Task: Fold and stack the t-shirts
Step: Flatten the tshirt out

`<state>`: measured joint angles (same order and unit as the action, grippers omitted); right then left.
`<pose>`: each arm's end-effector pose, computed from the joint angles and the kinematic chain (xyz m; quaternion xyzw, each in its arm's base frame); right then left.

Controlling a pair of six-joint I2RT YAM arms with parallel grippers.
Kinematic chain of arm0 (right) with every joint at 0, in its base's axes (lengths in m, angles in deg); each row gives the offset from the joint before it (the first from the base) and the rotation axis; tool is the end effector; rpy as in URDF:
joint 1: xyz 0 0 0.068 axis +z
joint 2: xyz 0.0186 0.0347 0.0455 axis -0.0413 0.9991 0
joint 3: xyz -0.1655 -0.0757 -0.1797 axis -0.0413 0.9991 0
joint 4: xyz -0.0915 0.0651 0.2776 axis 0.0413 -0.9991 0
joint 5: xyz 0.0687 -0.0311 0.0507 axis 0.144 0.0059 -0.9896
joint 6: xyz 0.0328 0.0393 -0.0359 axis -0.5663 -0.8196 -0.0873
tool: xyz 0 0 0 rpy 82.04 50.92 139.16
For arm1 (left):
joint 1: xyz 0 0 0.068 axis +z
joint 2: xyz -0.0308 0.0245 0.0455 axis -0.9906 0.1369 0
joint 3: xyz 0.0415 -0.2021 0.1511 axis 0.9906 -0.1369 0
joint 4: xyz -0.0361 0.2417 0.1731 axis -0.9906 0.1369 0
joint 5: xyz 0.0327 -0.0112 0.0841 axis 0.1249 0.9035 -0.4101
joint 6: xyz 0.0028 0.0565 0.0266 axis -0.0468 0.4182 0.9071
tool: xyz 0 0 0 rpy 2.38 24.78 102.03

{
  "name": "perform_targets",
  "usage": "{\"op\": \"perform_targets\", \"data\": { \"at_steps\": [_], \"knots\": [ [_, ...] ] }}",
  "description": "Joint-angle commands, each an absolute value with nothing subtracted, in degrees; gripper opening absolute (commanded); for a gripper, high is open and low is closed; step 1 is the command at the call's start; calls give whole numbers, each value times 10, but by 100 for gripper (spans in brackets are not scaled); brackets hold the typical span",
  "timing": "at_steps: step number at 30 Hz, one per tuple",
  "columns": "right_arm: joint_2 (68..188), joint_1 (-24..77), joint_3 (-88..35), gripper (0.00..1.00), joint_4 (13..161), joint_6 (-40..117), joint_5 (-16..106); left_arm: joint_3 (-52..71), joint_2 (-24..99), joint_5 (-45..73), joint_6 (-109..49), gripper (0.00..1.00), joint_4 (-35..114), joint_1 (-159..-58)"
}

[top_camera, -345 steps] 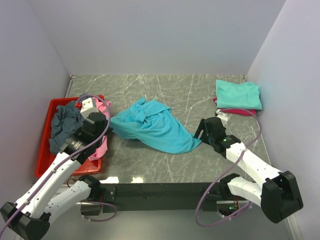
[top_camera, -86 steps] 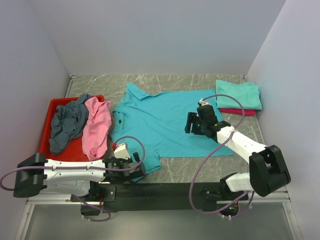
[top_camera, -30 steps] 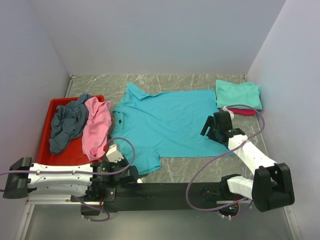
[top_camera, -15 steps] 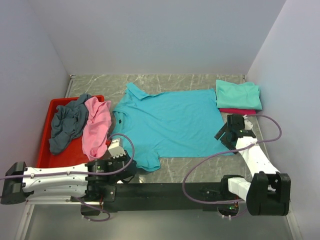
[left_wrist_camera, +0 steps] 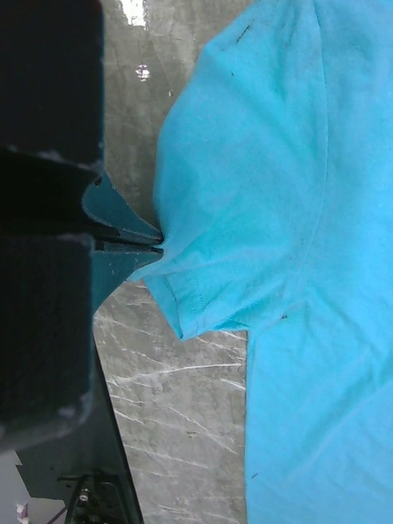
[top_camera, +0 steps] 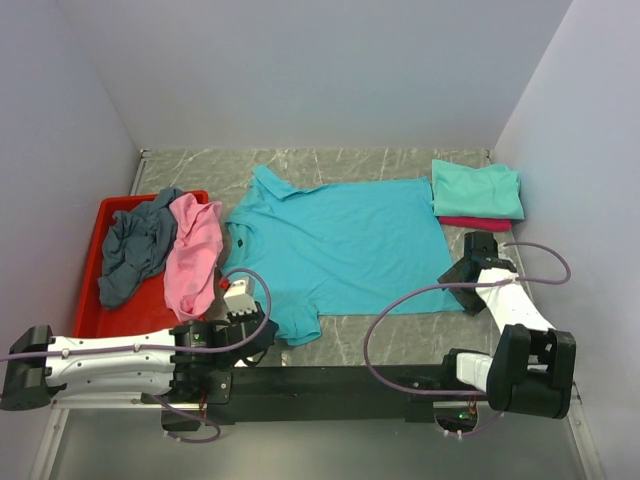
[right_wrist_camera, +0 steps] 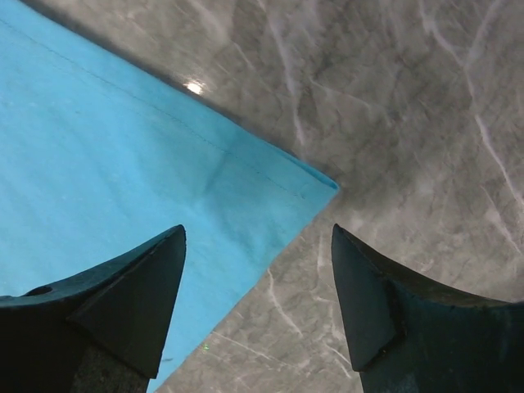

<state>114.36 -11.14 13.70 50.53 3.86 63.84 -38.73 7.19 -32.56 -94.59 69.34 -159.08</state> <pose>0.2376 -0.0460 0.1269 0.4321 0.8786 -0.0410 0.1990 0.0754 -0.1937 0.1552 -0.1106 0.8861 -0.2472 0.3762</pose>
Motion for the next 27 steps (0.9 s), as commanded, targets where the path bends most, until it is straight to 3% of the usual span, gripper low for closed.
{"op": "perform_targets", "data": {
  "at_steps": [1, 14, 17, 21, 27],
  "knots": [
    [1126, -125, 151, 78, 489, 23, 652, -376, 79, -324, -918, 1, 672, -1588],
    [1154, -174, 185, 64, 521, 9, 609, -381, 65, -317, -919, 1, 679, -1578],
    [1151, -189, 183, 57, 525, 9, 617, -385, 60, -313, -918, 1, 680, -1575],
    [1153, -213, 179, 41, 535, 14, 619, -386, 51, -313, -918, 1, 688, -1571],
    [1185, -222, 165, 31, 558, 29, 621, -388, 44, -314, -920, 1, 691, -1567]
  ]
}}
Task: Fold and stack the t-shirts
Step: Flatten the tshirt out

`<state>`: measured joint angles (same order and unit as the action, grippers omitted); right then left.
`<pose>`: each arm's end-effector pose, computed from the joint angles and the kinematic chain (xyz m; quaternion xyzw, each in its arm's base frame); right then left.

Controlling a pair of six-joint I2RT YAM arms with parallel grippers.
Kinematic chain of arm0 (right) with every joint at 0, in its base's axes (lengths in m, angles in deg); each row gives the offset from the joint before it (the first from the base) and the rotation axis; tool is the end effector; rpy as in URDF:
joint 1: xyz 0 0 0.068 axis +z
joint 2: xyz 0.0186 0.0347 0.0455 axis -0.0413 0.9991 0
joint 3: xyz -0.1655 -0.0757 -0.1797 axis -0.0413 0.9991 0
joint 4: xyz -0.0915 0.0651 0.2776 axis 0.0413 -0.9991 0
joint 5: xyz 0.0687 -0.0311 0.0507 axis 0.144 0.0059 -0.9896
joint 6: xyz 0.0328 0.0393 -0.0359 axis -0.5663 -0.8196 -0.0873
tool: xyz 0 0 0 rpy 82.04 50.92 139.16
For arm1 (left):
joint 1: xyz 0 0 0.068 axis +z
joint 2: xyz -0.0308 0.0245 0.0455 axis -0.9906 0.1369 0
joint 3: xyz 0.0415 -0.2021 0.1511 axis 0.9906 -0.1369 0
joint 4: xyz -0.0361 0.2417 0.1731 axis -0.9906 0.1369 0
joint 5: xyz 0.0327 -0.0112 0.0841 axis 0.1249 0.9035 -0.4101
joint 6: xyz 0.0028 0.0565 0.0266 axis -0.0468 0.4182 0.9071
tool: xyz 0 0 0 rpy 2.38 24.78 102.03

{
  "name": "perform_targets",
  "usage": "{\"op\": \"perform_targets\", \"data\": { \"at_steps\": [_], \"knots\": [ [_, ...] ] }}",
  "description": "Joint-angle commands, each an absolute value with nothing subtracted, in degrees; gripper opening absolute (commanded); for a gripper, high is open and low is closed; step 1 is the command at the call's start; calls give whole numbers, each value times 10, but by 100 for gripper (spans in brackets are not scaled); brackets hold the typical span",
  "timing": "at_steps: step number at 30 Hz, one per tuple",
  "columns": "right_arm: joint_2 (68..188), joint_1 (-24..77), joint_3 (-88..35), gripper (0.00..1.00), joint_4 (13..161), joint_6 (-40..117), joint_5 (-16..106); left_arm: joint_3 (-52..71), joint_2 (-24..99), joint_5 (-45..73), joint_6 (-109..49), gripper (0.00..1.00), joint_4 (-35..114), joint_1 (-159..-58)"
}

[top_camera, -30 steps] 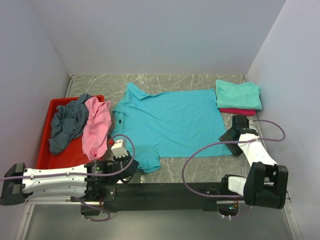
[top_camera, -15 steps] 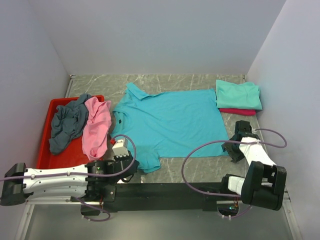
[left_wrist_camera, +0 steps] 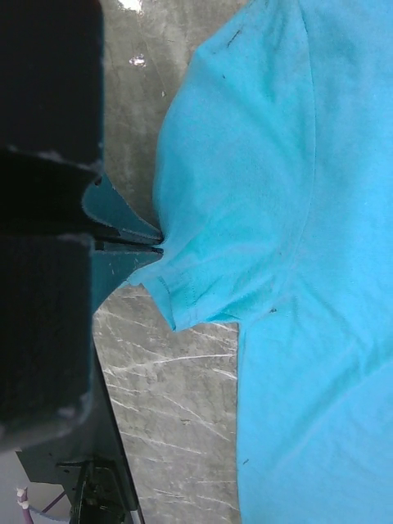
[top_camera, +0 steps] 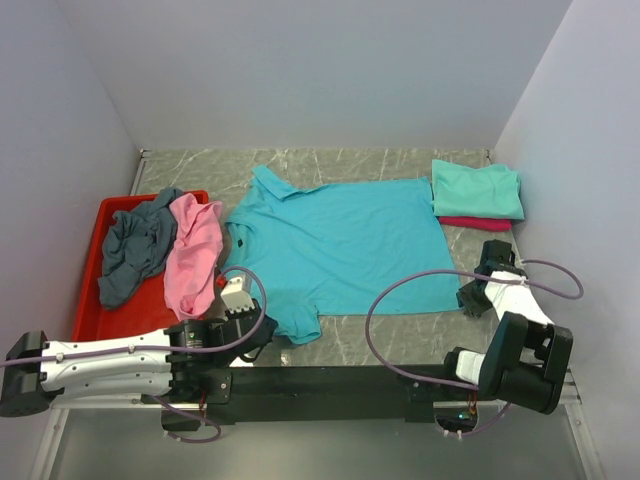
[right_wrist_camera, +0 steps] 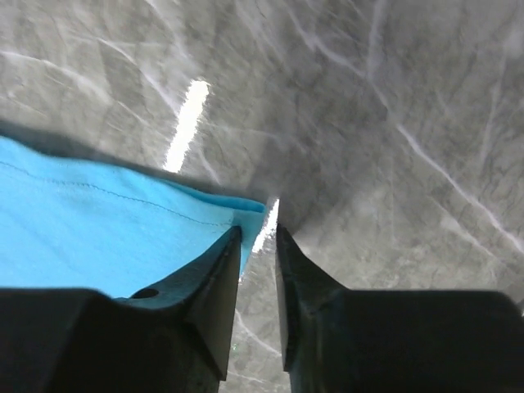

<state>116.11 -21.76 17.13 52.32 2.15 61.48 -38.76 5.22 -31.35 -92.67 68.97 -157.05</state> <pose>0.2164 -0.0838 0.1028 0.5224 0.8359 -0.0429 0.1629 0.0813 -0.1905 0.1614 -0.1141 0.8824 -0.2556 0.3783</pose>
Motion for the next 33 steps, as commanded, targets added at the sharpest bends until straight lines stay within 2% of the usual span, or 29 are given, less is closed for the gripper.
{"op": "perform_targets", "data": {
  "at_steps": [1, 5, 7, 8, 15, 22, 28, 33],
  "knots": [
    [1191, -222, 163, 29, 563, 31, 620, -388, 45, -312, -921, 1, 692, -1567],
    [1216, -222, 166, 20, 589, 42, 608, -389, 46, -311, -924, 1, 695, -1565],
    [1214, -223, 172, 10, 599, 45, 610, -388, 47, -311, -924, 1, 695, -1564],
    [1211, -222, 175, 0, 607, 46, 611, -388, 48, -312, -923, 1, 695, -1565],
    [1132, -220, 179, 0, 607, 65, 620, -384, 52, -310, -920, 1, 697, -1563],
    [961, -191, 208, 0, 638, 104, 553, -375, 31, -318, -925, 1, 724, -1562],
    [909, -174, 192, 0, 576, 113, 552, -371, 16, -298, -910, 1, 733, -1561],
    [899, -99, 185, 0, 548, 90, 581, -354, -17, -254, -870, 1, 750, -1561]
  ]
}}
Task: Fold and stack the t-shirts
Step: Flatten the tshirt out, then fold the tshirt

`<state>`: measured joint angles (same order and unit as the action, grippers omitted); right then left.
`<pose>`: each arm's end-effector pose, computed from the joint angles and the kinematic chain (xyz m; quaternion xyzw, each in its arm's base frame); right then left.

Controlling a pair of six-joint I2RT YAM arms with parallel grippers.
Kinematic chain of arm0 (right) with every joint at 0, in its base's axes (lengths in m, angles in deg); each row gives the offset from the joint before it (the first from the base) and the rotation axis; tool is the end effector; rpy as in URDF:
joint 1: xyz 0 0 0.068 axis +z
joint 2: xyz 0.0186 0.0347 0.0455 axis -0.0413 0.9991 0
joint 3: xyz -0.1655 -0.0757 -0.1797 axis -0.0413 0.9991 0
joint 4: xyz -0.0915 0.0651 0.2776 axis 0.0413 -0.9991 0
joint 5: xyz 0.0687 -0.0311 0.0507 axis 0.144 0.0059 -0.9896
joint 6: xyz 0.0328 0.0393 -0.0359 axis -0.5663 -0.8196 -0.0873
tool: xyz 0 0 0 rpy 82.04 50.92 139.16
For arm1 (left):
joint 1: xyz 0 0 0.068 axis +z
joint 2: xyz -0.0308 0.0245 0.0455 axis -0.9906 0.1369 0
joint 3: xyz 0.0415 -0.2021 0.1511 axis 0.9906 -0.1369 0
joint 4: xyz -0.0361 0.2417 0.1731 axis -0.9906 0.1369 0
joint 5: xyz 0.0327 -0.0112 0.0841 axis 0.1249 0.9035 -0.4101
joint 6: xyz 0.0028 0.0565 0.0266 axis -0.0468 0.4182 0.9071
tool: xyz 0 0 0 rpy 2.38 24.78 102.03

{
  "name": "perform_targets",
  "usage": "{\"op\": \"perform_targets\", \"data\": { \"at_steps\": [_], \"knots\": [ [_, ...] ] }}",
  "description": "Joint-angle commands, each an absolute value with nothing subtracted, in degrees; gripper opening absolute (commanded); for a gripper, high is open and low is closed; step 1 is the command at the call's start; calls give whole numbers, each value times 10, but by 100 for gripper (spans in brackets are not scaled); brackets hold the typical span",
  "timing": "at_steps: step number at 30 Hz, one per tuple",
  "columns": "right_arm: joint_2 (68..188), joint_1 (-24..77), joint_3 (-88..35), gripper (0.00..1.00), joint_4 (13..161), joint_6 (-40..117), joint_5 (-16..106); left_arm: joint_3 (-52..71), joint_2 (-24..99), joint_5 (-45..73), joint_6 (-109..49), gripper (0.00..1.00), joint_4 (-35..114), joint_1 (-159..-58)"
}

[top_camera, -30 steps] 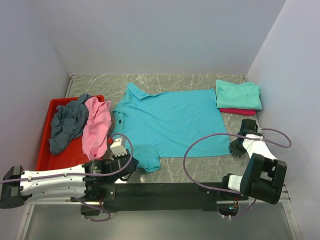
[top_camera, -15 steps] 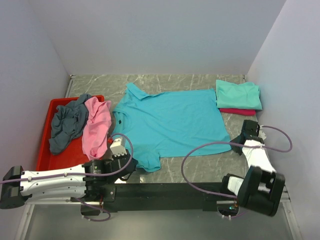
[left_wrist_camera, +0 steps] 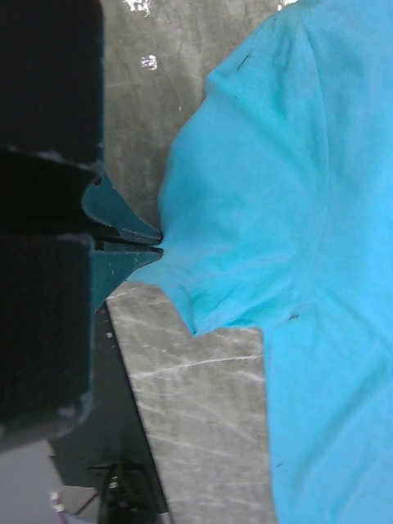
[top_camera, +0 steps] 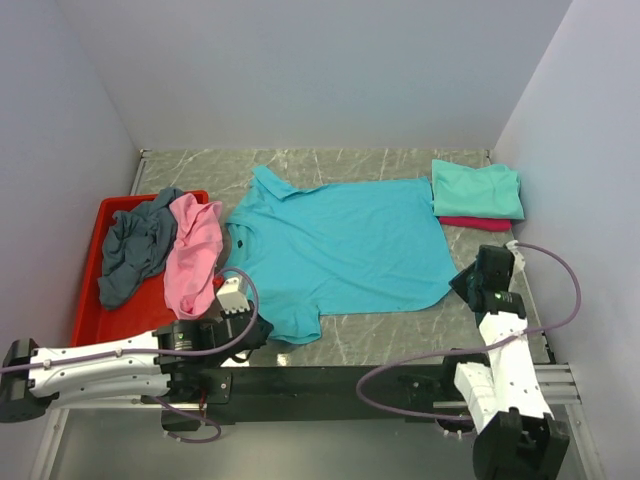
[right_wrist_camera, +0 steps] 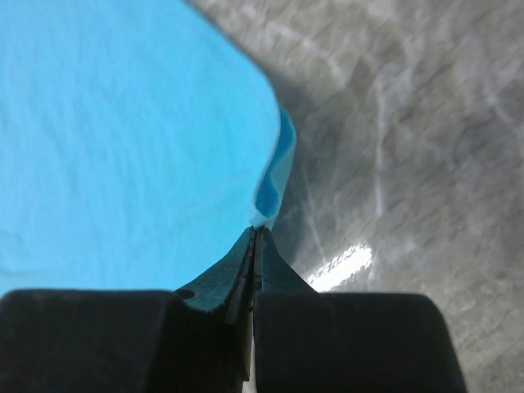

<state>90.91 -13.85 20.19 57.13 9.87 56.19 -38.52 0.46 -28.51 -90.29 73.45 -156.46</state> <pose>0.2139 -0.0464 0.1807 0.3799 0.8443 0.0510 0.3746 0.0788 -0.1811 0.1709 -0.0928 0.8894 -0.2587 0.3652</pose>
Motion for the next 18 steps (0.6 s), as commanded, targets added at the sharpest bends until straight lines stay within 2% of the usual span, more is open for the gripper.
{"op": "perform_targets", "data": {
  "at_steps": [1, 10, 18],
  "knots": [
    [897, -86, 183, 0, 544, 85, 604, -351, -24, -247, -867, 1, 756, -1561],
    [862, 39, 164, 0, 492, 39, 684, -318, -72, -187, -865, 1, 818, -1561],
    [831, 90, 138, 0, 445, 6, 699, -304, -90, -152, -862, 1, 841, -1565]
  ]
}}
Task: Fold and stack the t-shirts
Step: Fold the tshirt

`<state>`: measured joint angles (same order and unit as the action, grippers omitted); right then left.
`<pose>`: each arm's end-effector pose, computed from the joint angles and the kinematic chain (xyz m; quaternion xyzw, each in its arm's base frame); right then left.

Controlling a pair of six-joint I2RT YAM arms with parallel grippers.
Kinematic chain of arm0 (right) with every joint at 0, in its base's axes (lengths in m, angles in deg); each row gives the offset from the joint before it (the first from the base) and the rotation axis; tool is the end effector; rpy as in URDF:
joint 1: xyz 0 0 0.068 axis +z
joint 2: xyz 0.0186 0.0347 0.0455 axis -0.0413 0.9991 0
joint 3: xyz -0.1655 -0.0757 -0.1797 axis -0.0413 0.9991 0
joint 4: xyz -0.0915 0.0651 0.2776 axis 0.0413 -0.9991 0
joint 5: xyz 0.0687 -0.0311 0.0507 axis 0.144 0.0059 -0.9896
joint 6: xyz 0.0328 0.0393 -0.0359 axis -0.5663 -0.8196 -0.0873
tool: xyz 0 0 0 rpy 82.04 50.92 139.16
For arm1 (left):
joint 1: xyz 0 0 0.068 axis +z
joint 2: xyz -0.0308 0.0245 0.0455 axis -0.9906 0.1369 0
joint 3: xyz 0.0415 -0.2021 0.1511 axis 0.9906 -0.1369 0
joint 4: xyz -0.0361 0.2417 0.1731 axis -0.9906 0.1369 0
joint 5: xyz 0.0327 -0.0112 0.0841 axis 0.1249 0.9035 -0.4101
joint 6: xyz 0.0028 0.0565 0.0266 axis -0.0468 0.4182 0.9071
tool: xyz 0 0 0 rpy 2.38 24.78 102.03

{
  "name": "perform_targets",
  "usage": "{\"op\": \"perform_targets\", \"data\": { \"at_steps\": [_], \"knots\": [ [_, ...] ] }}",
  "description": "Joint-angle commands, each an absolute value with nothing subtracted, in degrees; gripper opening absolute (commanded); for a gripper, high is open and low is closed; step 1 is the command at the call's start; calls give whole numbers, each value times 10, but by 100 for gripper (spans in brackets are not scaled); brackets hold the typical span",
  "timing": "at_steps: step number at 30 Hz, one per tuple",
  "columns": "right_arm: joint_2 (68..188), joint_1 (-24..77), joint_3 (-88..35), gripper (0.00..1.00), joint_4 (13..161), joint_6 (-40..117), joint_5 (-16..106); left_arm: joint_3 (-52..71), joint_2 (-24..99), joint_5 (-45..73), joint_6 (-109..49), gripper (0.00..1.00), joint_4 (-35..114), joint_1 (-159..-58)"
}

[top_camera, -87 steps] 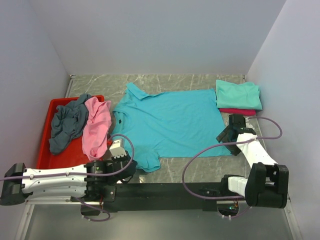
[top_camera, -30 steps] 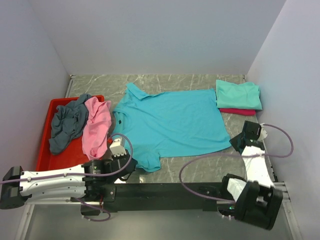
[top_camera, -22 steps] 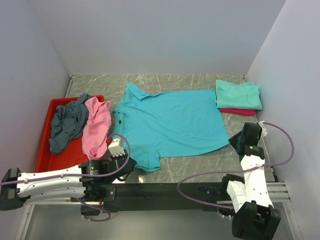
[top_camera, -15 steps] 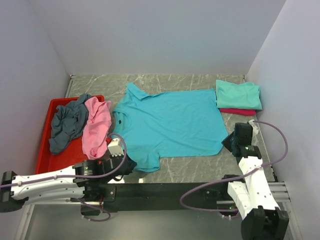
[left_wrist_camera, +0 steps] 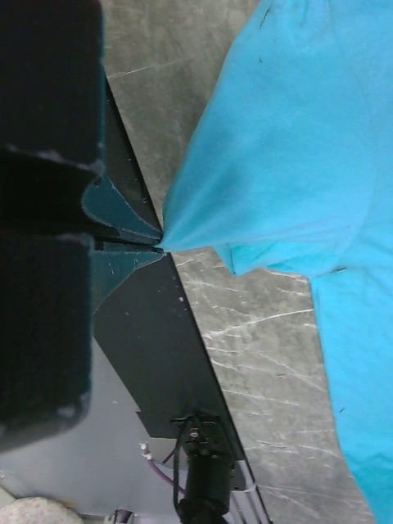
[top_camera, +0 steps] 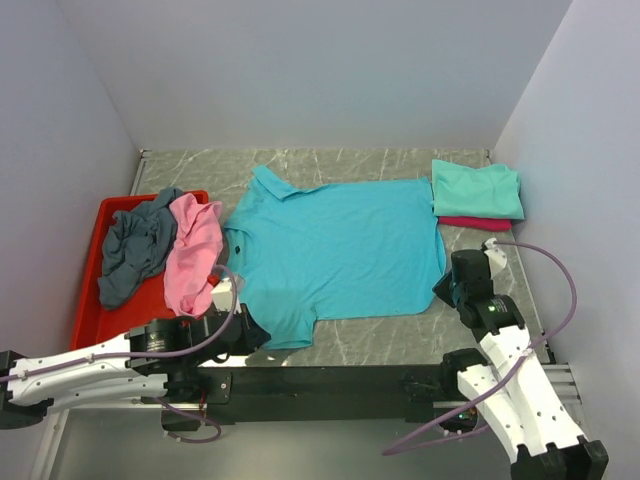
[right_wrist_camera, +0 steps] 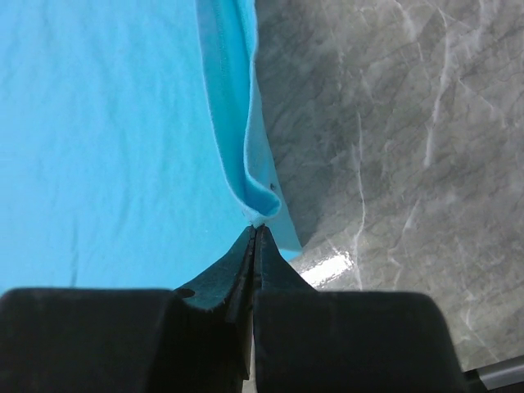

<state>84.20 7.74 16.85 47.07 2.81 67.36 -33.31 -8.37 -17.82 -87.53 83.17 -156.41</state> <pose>0.1966 0.0228 0.2109 0.3032 0.8684 0.0602 0.3876 0.0668 -0.1663 0.2136 -0.0453 0.8978 -0.3172 0.3022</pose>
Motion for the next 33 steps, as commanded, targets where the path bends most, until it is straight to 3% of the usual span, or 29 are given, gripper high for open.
{"op": "perform_targets", "data": {
  "at_steps": [1, 19, 25, 33],
  "knots": [
    [830, 95, 134, 0, 435, 2, 700, -302, -94, -144, -860, 1, 840, -1565],
    [773, 162, 61, 0, 296, -34, 714, -286, -155, -38, -860, 0, 856, -1567],
    [760, 163, 81, 0, 331, -33, 711, -272, -161, -113, -891, 1, 904, -1566],
    [849, 162, 121, 0, 501, 3, 721, -309, -106, -250, -909, 1, 807, -1565]
  ]
}}
